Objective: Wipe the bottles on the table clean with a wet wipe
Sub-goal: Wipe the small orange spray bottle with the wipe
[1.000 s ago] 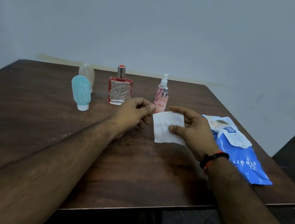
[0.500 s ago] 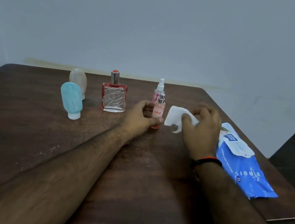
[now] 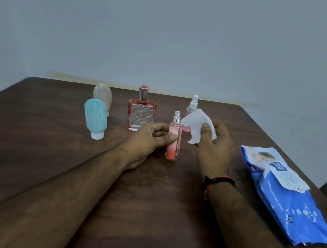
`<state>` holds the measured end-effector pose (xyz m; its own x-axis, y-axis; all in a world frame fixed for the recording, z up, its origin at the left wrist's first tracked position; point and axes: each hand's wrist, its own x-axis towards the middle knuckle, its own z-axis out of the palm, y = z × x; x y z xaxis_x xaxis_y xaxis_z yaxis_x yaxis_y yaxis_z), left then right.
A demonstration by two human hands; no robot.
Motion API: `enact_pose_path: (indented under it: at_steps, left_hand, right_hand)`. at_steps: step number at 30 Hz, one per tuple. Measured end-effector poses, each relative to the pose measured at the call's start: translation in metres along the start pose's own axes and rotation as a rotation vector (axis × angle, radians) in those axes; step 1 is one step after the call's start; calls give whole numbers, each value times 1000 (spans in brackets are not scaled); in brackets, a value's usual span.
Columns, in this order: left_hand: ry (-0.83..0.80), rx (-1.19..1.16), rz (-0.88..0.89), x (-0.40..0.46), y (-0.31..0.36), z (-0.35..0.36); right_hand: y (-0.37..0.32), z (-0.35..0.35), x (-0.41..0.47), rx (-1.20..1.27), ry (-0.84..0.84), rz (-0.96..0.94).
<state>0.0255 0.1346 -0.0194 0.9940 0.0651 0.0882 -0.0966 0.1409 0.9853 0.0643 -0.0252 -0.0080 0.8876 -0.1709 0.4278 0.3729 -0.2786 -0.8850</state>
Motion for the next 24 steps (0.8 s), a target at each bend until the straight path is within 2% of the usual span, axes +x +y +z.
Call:
enact_pose_path:
  at_steps: [3, 8, 11, 18, 24]
  left_hand:
    - [-41, -45, -6, -4, 1, -2]
    - [-34, -141, 18, -4, -2, -2]
    - [-34, -184, 15, -5, -1, -5]
    - [-22, -282, 23, -1, -3, -11]
    - [-4, -311, 61, 0, -5, -13]
  right_hand:
    - [-3, 8, -12, 10, -69, -97]
    - [1, 18, -26, 48, -292, -297]
    - [4, 21, -29, 54, -344, -393]
    - [10, 23, -29, 10, -336, -540]
    - [12, 19, -28, -40, -212, -632]
